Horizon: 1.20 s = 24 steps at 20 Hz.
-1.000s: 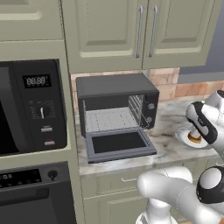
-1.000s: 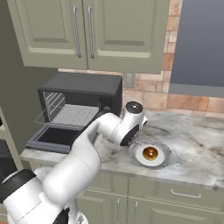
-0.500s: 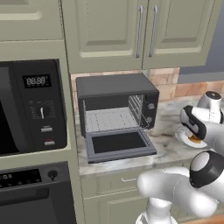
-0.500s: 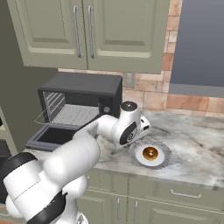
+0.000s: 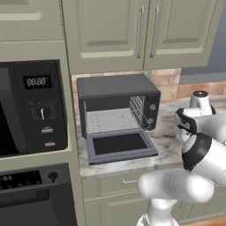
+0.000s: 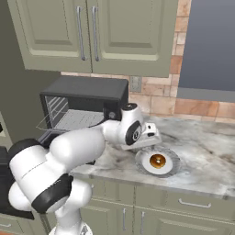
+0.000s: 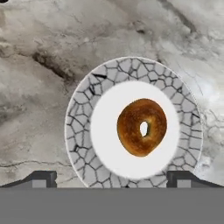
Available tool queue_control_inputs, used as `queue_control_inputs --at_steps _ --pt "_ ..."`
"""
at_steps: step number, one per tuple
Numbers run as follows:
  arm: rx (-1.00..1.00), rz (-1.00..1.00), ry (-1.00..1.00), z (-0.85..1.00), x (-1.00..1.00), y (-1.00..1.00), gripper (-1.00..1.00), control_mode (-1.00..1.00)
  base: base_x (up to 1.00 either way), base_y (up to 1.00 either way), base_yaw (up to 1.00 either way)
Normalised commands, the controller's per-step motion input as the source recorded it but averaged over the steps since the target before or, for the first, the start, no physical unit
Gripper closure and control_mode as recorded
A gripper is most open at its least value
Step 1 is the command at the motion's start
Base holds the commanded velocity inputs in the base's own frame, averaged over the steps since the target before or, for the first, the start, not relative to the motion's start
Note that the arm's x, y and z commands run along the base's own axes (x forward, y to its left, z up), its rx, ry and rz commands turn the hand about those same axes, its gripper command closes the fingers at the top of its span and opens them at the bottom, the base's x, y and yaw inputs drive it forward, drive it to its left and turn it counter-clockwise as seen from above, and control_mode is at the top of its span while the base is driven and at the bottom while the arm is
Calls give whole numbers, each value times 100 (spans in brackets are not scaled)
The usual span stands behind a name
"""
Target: Pick up the bagel from the plate, place it on the toaster oven rack, close the door, and set the timer.
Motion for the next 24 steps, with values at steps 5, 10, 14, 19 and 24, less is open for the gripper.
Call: queue_control_inputs --at_steps 5,10,14,19,24 --pt "0 -38 10 -15 45 -25 -100 -100 0 0 0" --pt "0 -27 6 -24 22 -34 -100 -100 0 0 0" --pt "0 -16 0 -29 8 -32 -100 -100 0 0 0" --pt "3 -4 0 -26 0 -6 -100 -100 0 0 0" --pt "1 0 0 -28 -2 0 -100 -100 0 0 0"
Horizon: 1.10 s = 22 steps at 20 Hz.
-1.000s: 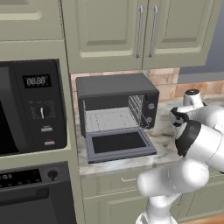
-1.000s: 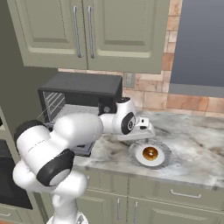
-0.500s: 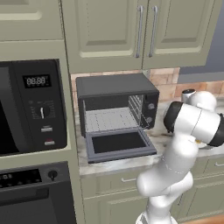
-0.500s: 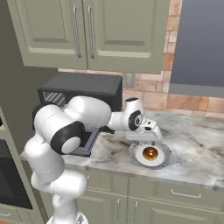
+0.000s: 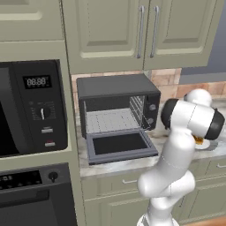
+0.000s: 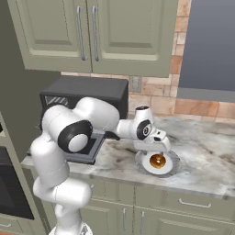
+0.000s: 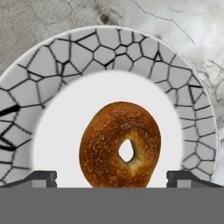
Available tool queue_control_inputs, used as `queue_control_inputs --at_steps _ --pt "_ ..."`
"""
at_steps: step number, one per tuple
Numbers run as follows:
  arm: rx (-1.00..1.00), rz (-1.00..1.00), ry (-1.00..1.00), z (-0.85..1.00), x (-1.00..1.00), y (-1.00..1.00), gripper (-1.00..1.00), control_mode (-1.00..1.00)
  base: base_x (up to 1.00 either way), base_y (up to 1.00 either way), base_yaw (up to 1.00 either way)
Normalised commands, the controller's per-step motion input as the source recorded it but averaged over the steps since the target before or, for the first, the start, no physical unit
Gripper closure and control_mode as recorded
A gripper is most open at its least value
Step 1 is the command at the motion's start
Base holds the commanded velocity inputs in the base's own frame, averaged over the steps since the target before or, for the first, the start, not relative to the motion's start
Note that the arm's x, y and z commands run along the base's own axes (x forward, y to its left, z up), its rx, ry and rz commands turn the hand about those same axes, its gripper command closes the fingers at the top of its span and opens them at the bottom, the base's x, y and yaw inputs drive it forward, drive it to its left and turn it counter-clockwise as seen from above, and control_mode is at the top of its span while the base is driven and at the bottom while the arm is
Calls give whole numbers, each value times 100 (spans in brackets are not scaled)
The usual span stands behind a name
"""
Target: Pick up the bagel from the plate, place it on the toaster oven rack, close the door, and set the timer.
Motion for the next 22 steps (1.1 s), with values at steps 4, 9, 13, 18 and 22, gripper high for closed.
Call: queue_control_inputs --at_steps 4,9,13,18,22 --pt "0 -1 -2 -25 0 0 -100 -100 0 0 0" --pt "0 -2 -3 -21 0 0 -100 -100 0 0 0" --pt "0 -3 -3 -27 0 0 -100 -100 0 0 0" --pt "0 -2 -4 -34 0 0 -100 -100 0 0 0" --pt "0 -1 -5 -39 0 0 100 -100 0 0 0"
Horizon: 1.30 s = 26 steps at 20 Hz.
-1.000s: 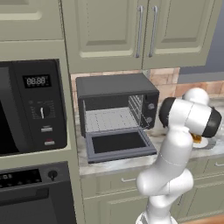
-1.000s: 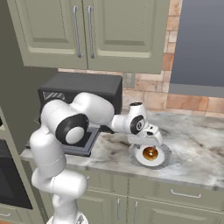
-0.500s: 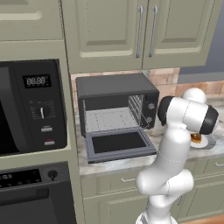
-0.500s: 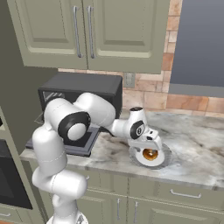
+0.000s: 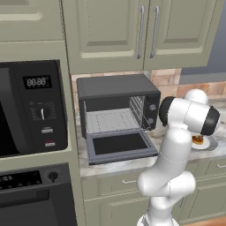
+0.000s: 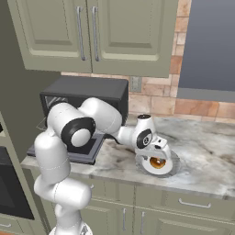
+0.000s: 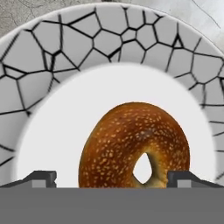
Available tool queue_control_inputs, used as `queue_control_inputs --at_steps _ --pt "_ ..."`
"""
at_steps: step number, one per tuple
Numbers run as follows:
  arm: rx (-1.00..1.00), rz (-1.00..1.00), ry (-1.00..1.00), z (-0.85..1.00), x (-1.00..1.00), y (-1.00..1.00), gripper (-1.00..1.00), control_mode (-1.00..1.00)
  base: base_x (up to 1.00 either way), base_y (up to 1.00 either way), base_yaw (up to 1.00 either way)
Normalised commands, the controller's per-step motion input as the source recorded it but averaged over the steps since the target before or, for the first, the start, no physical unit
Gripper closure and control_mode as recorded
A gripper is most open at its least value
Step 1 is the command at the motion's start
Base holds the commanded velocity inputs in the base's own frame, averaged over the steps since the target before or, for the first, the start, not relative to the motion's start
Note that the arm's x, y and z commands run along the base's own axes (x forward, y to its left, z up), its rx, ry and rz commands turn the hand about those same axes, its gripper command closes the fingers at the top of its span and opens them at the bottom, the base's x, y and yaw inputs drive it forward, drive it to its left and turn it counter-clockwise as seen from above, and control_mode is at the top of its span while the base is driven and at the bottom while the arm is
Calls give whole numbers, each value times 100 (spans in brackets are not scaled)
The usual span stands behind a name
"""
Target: Pick up the bagel from the plate, place it on the toaster oven rack, close the door, and set the timer.
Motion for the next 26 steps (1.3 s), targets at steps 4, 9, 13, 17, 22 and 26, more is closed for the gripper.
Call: queue_control_inputs --at_steps 4,9,13,17,22,26 --pt "0 -2 -2 -32 0 4 100 -100 0 0 0" --pt "0 -3 -7 -4 0 17 100 -100 0 0 0" --pt "0 -3 -5 0 -3 20 100 -100 0 0 0" --pt "0 -2 -11 18 -34 18 100 -100 0 0 0" --pt "0 0 -17 95 -52 24 100 -100 0 0 0" --pt "-2 0 -3 99 -52 53 100 -100 0 0 0"
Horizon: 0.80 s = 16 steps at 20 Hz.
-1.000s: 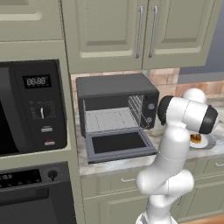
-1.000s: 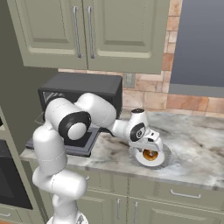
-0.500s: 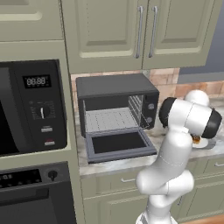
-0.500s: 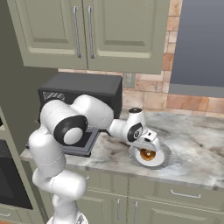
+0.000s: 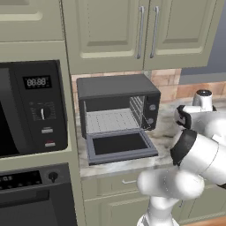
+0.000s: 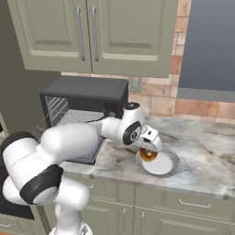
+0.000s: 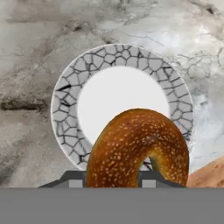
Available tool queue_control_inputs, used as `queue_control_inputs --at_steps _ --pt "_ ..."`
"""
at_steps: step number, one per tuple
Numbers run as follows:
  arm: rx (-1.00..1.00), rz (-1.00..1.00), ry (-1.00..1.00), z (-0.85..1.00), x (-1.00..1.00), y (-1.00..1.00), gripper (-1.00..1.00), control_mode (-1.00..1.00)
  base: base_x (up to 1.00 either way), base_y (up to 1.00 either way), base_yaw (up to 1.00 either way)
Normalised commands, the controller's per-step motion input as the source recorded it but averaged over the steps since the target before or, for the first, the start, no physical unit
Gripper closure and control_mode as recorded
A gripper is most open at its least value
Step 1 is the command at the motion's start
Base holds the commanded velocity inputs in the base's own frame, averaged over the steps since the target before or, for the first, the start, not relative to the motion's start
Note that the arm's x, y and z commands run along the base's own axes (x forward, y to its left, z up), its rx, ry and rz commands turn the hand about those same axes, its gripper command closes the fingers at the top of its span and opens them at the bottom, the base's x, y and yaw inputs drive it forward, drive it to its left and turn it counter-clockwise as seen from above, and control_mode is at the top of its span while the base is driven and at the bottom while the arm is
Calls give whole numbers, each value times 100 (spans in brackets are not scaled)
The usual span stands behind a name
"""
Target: Pick up the bagel from the plate, place it on the toaster oven rack, close the door, and set the timer.
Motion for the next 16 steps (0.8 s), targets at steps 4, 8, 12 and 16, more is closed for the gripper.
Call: queue_control_inputs --at_steps 4,8,12,16 --pt "-5 3 0 100 -40 76 100 -100 0 0 0" --pt "-7 7 0 90 -40 92 100 -100 0 0 0" --pt "-5 9 0 79 -33 99 100 -100 0 0 0" --pt "-3 12 0 51 -18 100 100 -100 0 0 0"
